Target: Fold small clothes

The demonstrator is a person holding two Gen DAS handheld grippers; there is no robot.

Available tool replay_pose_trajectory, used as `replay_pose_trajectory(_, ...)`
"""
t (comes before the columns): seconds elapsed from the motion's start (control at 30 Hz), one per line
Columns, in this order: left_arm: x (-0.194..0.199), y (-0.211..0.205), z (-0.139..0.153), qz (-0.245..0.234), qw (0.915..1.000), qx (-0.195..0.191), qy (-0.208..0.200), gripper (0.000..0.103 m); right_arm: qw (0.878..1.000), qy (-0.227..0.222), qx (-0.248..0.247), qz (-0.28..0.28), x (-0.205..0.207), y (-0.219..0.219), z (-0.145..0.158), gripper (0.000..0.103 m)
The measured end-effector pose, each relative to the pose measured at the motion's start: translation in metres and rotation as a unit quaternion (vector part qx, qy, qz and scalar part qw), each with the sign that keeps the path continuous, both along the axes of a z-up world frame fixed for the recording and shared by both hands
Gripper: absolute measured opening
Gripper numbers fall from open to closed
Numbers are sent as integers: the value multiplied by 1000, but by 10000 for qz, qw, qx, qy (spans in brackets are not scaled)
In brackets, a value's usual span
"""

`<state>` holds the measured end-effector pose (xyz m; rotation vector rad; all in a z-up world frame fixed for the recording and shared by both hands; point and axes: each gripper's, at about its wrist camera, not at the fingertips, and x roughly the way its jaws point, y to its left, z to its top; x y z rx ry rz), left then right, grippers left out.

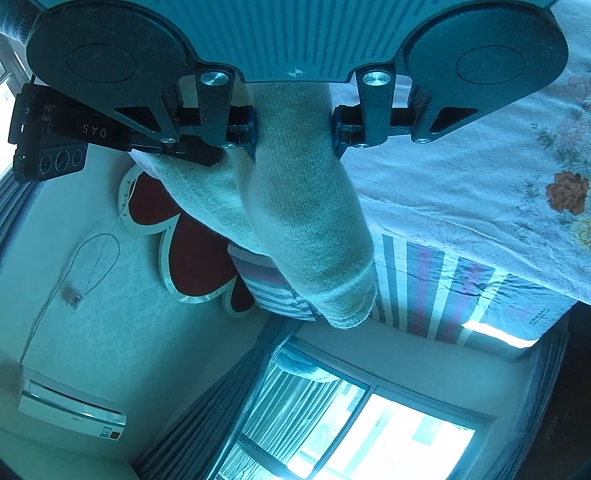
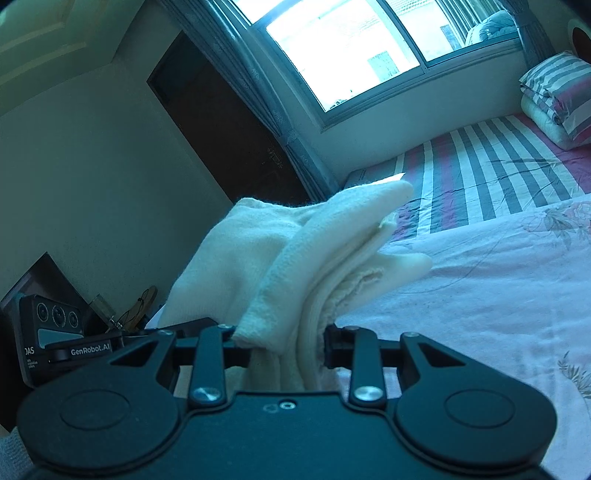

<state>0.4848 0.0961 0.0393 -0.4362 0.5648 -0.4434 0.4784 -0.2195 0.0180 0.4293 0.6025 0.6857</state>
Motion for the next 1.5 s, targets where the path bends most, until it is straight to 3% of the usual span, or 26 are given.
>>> replay_pose_trajectory(0.37, 0, 67, -36, 172, 9994, -61, 293, 35, 9993, 299, -119, 188, 21, 68, -31, 31)
replay_pose_trajectory(0.73, 9, 123, -92, 395, 9964, -109, 742, 35, 9964, 734, -154, 393, 43, 122, -78, 31)
replay_pose_trajectory(1.1, 7, 167, -149, 416, 9900, -146, 1340, 35, 9897, 1297, -84, 606, 47, 156, -122, 32)
replay_pose_trajectory(1.23, 3, 180, -164, 372, 9865, -463, 1525, 37, 9851, 1643, 151, 486, 45, 151, -136, 33)
replay_pose_trajectory(1.4, -21, 184, -160, 154, 9863, -454, 1578, 38, 9789, 1947, 396, 471, 34, 130, -138, 49)
replay_pose_trajectory(1.5, -42, 183, -170, -163, 9808, -727, 1805, 38, 9708, 2224, 667, 595, 12, 112, -145, 60)
